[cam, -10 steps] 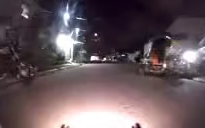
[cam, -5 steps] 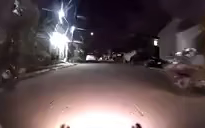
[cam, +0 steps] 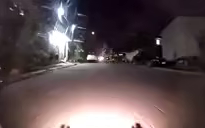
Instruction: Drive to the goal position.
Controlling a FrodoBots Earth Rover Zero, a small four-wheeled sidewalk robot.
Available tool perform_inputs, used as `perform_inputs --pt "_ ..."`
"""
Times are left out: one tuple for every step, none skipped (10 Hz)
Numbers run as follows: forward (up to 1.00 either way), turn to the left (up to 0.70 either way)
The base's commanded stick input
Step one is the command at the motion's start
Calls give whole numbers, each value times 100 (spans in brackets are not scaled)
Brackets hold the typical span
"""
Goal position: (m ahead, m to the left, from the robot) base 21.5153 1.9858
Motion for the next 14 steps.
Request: perform_inputs --pt "85 0" --pt "85 0" --pt "85 0" --pt "85 0" --pt "85 0" --pt "85 0" --pt "85 0" --pt "85 0" --pt "85 0" --pt "85 0" --pt "85 0" --pt "85 -4" --pt "85 -21" --pt "85 -27"
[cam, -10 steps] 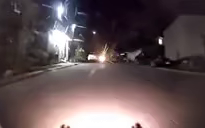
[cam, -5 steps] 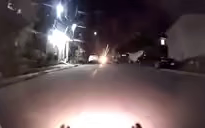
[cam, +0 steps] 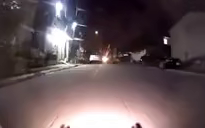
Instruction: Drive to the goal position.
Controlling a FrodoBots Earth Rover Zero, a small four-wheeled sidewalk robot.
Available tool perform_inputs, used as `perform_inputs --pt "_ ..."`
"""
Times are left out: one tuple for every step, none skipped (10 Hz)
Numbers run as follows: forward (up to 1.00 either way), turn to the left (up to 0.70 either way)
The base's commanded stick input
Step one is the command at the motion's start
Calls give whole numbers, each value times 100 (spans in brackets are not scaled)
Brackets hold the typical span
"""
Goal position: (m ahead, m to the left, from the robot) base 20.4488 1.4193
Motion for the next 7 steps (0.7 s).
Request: perform_inputs --pt "85 -3" --pt "85 0" --pt "85 0" --pt "85 0" --pt "85 0" --pt "85 0" --pt "85 0"
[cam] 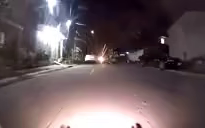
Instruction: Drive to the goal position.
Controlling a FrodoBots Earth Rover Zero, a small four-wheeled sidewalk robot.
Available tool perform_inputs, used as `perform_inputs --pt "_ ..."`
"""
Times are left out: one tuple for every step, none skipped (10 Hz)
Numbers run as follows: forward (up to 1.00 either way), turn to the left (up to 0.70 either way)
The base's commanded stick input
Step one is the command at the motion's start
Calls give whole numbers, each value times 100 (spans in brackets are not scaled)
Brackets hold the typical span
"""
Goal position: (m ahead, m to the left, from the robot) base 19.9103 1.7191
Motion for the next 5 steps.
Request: perform_inputs --pt "85 0" --pt "85 0" --pt "85 0" --pt "85 0" --pt "85 0"
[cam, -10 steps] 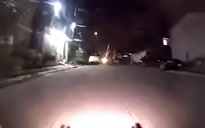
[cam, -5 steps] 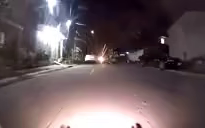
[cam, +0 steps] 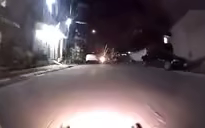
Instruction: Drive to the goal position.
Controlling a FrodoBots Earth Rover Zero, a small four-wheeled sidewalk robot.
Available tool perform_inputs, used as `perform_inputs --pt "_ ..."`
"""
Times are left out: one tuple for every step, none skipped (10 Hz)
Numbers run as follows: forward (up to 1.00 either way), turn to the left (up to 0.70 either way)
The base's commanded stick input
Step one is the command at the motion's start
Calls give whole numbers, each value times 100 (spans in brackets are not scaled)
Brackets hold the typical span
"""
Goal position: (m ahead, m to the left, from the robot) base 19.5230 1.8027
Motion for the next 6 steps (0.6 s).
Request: perform_inputs --pt "85 0" --pt "85 0" --pt "85 -2" --pt "85 -28" --pt "85 -14" --pt "85 0"
